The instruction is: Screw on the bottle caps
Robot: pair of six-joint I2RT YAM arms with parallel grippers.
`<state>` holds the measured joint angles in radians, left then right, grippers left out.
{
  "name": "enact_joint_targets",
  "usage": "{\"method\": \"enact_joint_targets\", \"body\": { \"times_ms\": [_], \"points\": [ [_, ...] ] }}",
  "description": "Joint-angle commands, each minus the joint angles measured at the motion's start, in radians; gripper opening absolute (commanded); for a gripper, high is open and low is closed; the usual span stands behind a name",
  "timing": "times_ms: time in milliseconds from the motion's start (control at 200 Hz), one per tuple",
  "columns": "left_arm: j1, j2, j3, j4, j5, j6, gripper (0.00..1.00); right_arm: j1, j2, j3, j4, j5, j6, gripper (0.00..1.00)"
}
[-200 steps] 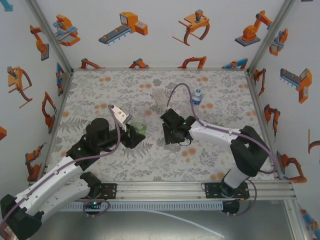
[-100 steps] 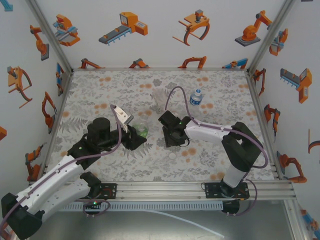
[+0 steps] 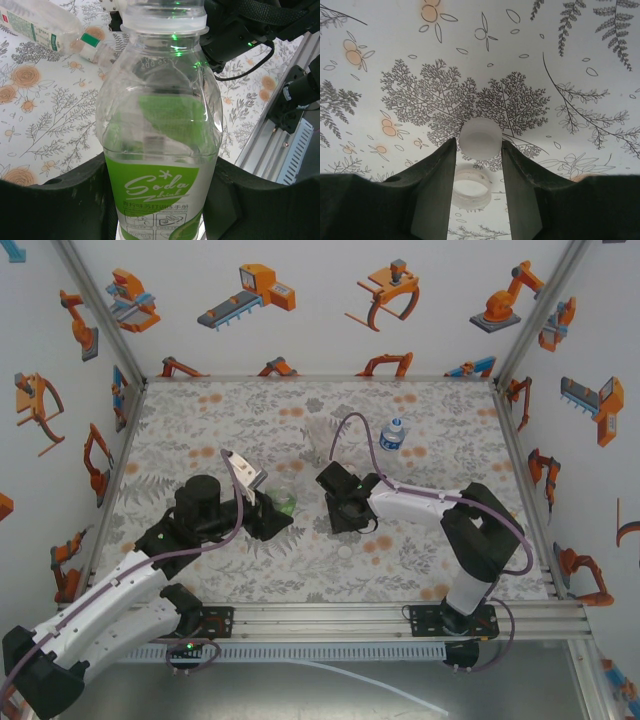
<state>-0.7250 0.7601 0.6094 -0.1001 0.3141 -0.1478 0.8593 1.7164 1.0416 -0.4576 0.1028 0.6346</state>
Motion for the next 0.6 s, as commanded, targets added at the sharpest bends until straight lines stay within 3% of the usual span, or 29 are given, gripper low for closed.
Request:
{"method": "enact_joint_targets", "body": {
  "times_ms": [0, 596],
  "points": [
    [0.004, -0.006, 0.042, -0.004, 0.007, 0.013, 0.0, 0.004, 0.011, 0.017, 0.025, 0.022, -0.003, 0.41],
    [0.004, 0.013, 0.056, -0.004, 0.007, 0.021, 0.0, 0.004, 0.035, 0.014, 0.051, 0.023, -0.004, 0.4]
  ]
}}
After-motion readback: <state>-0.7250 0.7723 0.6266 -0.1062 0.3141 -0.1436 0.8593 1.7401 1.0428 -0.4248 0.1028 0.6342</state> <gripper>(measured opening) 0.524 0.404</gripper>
